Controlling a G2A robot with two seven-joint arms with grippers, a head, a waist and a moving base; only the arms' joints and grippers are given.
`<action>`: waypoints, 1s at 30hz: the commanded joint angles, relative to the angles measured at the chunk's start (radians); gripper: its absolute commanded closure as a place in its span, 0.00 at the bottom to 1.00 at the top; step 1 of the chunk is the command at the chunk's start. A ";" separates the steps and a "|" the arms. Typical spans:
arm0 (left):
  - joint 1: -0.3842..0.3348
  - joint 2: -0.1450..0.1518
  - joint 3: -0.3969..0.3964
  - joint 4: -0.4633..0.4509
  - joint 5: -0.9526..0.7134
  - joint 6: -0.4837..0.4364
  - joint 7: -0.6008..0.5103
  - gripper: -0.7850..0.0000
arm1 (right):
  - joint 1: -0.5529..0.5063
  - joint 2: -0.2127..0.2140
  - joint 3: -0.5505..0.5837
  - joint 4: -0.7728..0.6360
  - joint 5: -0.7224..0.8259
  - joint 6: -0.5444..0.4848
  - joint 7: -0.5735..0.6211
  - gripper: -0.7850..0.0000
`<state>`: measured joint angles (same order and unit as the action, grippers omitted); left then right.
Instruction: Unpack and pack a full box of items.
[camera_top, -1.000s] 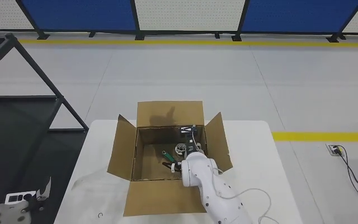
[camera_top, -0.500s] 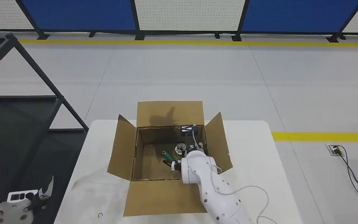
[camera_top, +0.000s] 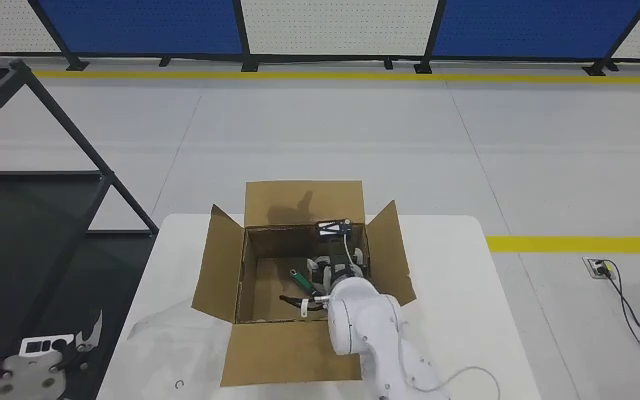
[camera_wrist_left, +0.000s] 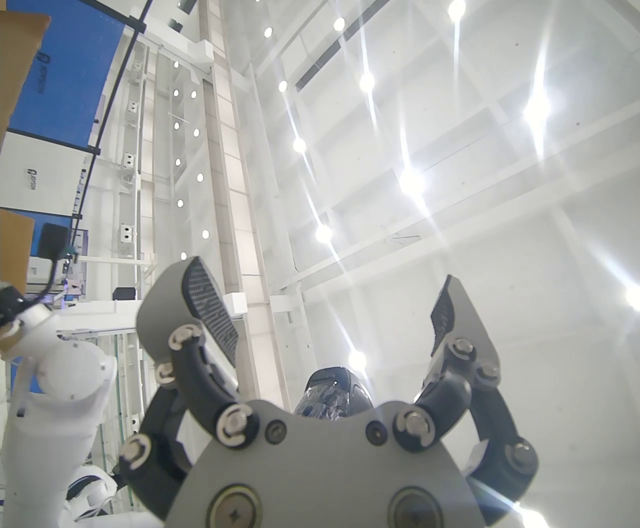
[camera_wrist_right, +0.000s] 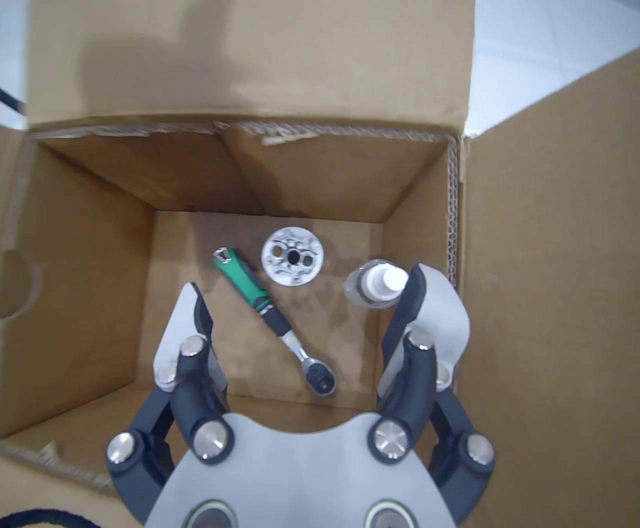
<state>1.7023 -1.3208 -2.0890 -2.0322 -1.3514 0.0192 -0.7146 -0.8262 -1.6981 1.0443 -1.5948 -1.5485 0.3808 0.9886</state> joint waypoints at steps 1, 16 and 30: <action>-0.003 0.000 0.002 -0.001 -0.001 -0.001 0.000 0.00 | -0.038 0.004 0.008 -0.129 0.026 -0.055 0.001 0.00; -0.009 -0.001 -0.026 0.000 -0.030 0.000 0.005 0.00 | -0.143 0.028 0.234 -0.558 0.289 -0.213 0.017 0.00; -0.002 0.003 -0.056 -0.003 -0.039 0.061 0.009 0.00 | -0.152 0.031 0.369 -0.574 0.458 -0.141 0.056 0.00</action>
<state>1.6999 -1.3178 -2.1452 -2.0353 -1.3900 0.0804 -0.7058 -0.9781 -1.6675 1.4131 -2.1684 -1.0901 0.2400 1.0444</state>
